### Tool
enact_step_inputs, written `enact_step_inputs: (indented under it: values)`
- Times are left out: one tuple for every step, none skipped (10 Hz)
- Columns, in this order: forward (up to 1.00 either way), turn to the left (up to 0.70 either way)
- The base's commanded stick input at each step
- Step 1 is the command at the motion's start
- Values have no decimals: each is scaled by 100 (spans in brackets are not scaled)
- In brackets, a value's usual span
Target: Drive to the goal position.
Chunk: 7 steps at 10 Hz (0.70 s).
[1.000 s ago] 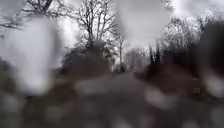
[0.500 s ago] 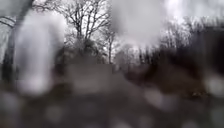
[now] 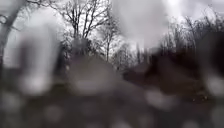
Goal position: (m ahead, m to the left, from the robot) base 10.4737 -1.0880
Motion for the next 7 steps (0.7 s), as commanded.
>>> enact_step_inputs:
  values:
    - [85,0]
    - [85,0]
    - [85,0]
    - [85,0]
    - [85,31]
    - [85,34]
    - [85,34]
